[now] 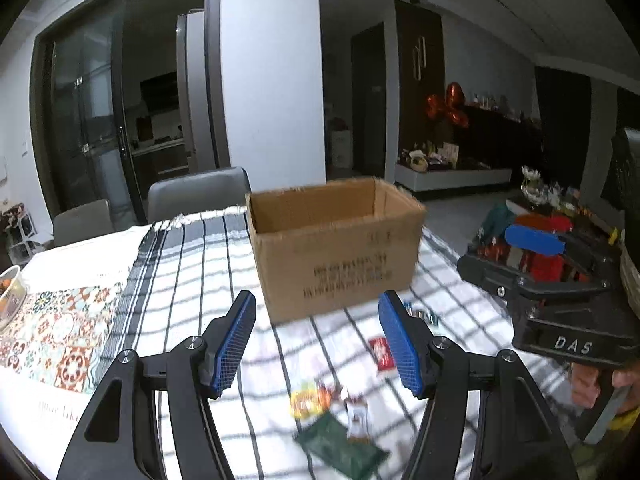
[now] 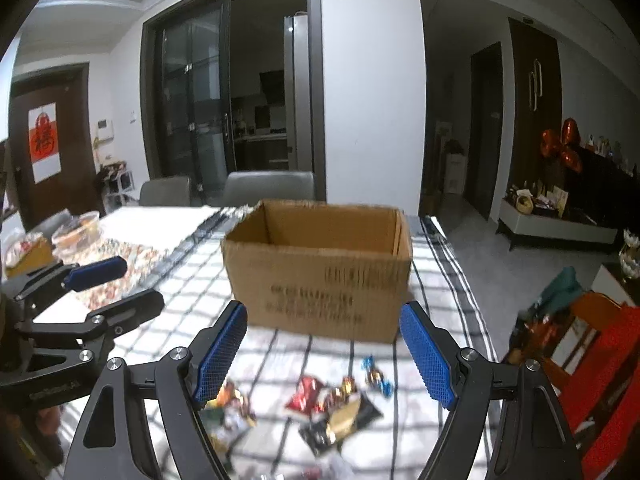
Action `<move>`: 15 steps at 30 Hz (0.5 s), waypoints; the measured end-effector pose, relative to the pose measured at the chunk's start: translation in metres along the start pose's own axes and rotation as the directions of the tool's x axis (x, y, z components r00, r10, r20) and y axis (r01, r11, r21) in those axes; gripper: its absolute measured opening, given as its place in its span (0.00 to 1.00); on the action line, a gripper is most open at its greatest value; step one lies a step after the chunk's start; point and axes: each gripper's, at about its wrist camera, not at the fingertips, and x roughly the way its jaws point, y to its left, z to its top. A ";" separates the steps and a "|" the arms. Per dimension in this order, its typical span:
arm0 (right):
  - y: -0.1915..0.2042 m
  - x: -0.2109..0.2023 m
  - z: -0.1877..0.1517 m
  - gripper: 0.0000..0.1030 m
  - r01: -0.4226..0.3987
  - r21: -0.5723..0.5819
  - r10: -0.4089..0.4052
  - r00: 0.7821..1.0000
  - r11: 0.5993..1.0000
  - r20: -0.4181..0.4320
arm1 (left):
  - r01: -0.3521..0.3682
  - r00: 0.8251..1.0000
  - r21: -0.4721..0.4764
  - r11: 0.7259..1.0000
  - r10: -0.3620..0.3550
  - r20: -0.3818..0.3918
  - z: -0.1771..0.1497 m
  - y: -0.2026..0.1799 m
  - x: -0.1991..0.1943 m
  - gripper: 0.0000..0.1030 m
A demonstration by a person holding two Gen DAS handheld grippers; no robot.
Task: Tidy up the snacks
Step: 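Move both tools back over the remaining snacks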
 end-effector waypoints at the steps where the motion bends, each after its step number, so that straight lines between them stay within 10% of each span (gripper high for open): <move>1: 0.000 -0.003 -0.006 0.77 0.002 -0.002 -0.002 1.000 1.000 -0.006 | -0.004 1.000 0.004 1.000 0.004 -0.008 -0.006 -0.002 -0.002 0.61; 15: 0.012 -0.013 -0.077 0.77 -0.016 0.063 0.024 0.990 0.998 -0.136 | 0.042 0.996 0.096 0.994 -0.035 -0.076 -0.068 -0.024 -0.003 0.52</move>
